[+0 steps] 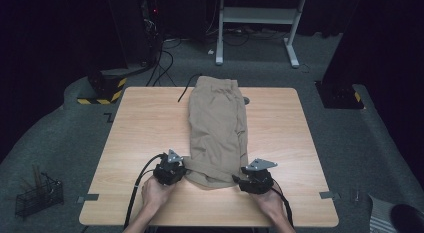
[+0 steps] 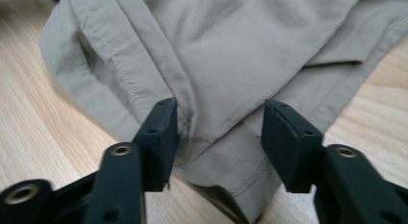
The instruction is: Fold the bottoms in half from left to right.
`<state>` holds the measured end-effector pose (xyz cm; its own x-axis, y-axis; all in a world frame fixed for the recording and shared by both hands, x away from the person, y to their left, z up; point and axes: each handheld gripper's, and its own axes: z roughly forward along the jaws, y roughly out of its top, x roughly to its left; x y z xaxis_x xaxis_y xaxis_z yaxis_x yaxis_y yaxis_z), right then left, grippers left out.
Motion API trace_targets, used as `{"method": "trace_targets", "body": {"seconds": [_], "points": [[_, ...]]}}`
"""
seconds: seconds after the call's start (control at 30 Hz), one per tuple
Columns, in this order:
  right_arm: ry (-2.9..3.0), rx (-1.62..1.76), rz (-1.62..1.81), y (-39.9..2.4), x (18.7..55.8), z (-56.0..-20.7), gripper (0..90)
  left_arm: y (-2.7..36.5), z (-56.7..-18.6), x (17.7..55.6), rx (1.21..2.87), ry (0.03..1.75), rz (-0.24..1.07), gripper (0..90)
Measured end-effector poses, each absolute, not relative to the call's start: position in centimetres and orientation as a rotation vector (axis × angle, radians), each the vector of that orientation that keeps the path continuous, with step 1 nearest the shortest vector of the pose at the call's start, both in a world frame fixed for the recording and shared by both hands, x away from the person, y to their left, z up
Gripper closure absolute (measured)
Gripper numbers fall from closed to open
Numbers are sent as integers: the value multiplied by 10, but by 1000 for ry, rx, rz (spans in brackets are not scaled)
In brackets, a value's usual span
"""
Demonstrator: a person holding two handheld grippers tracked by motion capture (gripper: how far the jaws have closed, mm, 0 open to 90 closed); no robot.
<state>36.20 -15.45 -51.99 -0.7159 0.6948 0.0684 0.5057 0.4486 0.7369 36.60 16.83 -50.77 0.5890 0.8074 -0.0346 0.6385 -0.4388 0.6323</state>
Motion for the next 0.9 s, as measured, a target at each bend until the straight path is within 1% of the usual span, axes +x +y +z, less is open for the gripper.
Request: {"method": "trace_targets", "body": {"seconds": [0.1,0.27,0.3,0.33,0.4,0.47,0.57,0.63,0.73,0.8,0.9], "points": [[2468,1035,1108,-154,362,-521,511,178,-508,361,2200,1173,386,870],[2467,1025,1095,-155,361,-520,519,197,-509,346,2152,1216,355,857],[2467,1013,1093,-154,361,-520,519,199,-510,344,2140,1222,364,819],[2459,1002,1096,-152,360,-519,520,201,-511,344,2122,1236,356,751],[2442,1005,1138,-152,360,-517,532,206,-511,346,2098,1257,350,646],[2429,1005,1164,-151,360,-514,553,208,-511,348,2080,1274,346,580],[2441,955,1190,-145,360,-509,603,204,-510,351,2078,1268,362,497],[2478,923,1173,-140,362,-509,668,200,-512,353,2090,1265,370,473],[2552,881,1121,-134,365,-514,854,195,-514,357,2107,1263,445,466],[2555,835,1103,-136,364,-514,879,195,-514,359,2109,1275,468,459],[2492,806,1136,-148,360,-504,883,201,-513,359,2100,1317,475,454]]}}
